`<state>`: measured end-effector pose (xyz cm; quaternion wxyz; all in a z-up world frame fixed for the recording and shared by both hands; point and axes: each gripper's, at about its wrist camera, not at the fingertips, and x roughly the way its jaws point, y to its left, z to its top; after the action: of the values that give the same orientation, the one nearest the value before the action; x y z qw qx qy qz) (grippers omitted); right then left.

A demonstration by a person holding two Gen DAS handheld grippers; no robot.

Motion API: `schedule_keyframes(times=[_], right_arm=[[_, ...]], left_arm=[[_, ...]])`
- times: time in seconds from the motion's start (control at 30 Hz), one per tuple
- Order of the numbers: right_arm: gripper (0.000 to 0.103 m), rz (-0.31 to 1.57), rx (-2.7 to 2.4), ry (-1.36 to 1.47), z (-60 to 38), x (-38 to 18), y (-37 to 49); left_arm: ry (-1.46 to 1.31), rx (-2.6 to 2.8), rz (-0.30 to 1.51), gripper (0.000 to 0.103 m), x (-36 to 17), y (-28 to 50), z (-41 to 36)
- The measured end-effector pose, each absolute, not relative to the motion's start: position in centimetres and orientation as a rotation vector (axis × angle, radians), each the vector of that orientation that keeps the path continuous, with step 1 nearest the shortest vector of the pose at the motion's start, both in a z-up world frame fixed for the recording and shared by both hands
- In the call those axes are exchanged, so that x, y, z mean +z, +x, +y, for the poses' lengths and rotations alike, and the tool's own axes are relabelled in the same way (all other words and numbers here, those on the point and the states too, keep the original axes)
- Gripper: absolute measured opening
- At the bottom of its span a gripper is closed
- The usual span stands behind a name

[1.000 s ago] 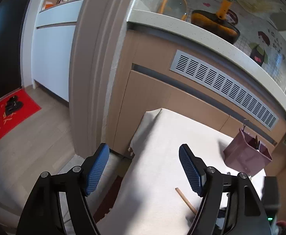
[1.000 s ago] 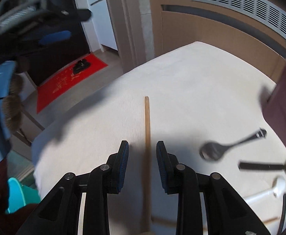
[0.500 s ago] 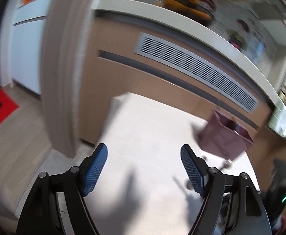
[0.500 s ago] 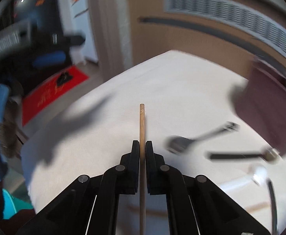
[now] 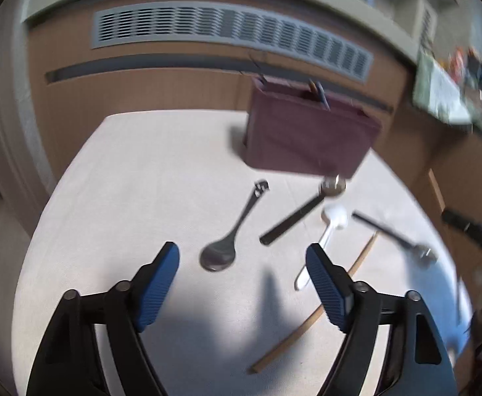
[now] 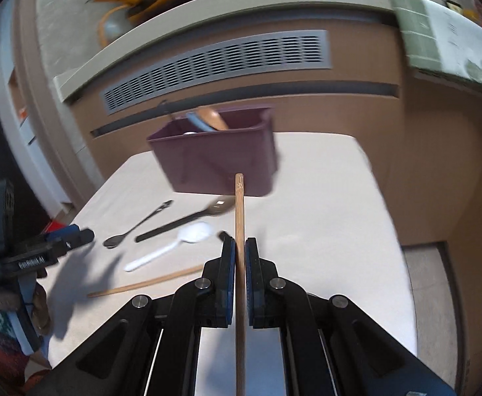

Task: Organize utensils
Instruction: 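Grasp the smiley-handled metal spoon with the left gripper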

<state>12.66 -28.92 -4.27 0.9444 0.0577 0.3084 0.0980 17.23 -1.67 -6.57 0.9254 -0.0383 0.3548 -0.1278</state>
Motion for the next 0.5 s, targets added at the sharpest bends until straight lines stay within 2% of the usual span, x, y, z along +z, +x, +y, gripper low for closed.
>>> schedule_keyframes(times=[0.3, 0.5], right_arm=[[0.005, 0.692, 0.21, 0.172, -29.0, -7.1, 14.3], [0.005, 0.712, 0.221, 0.149, -28.2, -7.6, 14.1]], left_arm=[[0.043, -0.183, 0.786, 0.067, -8.2, 19.3, -2.0], [0.027, -0.182, 0.81, 0.067, -8.8, 20.3, -1.1]])
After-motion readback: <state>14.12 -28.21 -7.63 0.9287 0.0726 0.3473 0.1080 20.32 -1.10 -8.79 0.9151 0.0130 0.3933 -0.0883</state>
